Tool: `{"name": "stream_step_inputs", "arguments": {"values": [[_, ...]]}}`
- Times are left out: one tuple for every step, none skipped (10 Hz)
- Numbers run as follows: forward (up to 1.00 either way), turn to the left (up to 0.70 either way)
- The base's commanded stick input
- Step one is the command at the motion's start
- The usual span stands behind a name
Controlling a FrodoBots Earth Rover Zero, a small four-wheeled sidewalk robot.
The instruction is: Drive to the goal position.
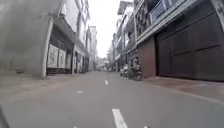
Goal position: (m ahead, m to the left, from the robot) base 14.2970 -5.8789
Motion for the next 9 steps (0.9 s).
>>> {"name": "stream_step_inputs", "arguments": {"values": [[1.0,-0.34],[1.0,-0.34],[1.0,-0.34],[1.0,-0.34],[1.0,-0.34],[1.0,-0.33],[1.0,-0.26],[1.0,-0.18],[1.0,-0.11]]}}
